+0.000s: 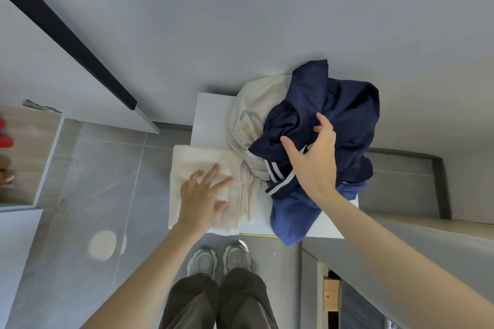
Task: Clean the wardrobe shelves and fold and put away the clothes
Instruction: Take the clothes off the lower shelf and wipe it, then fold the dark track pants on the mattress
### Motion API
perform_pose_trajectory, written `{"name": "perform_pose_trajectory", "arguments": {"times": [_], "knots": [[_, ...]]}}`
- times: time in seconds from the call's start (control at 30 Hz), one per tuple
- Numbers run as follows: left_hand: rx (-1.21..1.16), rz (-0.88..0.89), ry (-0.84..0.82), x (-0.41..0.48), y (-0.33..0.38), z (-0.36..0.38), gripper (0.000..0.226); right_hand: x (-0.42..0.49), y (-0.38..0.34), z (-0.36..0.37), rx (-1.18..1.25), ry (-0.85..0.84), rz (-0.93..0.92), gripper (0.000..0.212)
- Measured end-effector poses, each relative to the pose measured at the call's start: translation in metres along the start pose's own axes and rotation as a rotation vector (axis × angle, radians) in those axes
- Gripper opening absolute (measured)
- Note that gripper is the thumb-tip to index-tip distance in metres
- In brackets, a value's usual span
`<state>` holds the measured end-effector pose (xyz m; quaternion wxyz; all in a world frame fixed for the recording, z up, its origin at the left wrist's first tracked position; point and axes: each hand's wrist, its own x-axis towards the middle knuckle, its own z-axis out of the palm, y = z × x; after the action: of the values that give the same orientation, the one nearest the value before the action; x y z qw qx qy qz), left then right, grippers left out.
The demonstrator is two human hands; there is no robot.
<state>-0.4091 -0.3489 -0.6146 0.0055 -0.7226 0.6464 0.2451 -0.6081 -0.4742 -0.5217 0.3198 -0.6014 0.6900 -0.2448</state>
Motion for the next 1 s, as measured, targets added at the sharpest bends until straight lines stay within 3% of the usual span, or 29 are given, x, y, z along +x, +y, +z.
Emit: {"name": "perform_pose_trajectory", "arguments": {"times": [0.07,0.17,0.23,0.3,0.4,0.53,0.73,1.0], "knots": [[-0.002,-0.084,-0.02,0.006,0.01,-0.002,0.061,0.016,0.001,0.004,-0.013,-0.007,0.095,0.068],[0.005,-0.11,-0.151,0.017,0.014,-0.011,0.054,0.029,-0.003,-0.001,-0.031,-0.007,0.082,0.024],[-0.046,-0.116,-0.304,0.02,0.013,-0.025,0.054,0.027,-0.01,-0.013,0.034,0.035,0.0,0.01],[-0.114,-0.125,-0.35,0.019,0.015,-0.044,0.054,0.021,-0.02,-0.03,0.062,0.084,-0.036,0.008],[-0.238,-0.09,-0.199,0.012,0.024,-0.079,0.055,0.009,-0.04,-0.062,0.061,0.17,-0.036,0.012],[-0.394,0.06,-0.014,0.002,0.061,-0.136,0.059,-0.01,-0.071,-0.114,0.083,0.258,-0.06,0.018],[-0.494,0.294,0.112,-0.014,0.146,-0.242,0.072,-0.057,-0.122,-0.197,0.034,0.289,-0.193,0.024],[-0.379,0.714,0.108,-0.06,0.228,-0.34,0.089,-0.14,-0.184,-0.296,-0.04,0.398,-0.354,0.025]]}}
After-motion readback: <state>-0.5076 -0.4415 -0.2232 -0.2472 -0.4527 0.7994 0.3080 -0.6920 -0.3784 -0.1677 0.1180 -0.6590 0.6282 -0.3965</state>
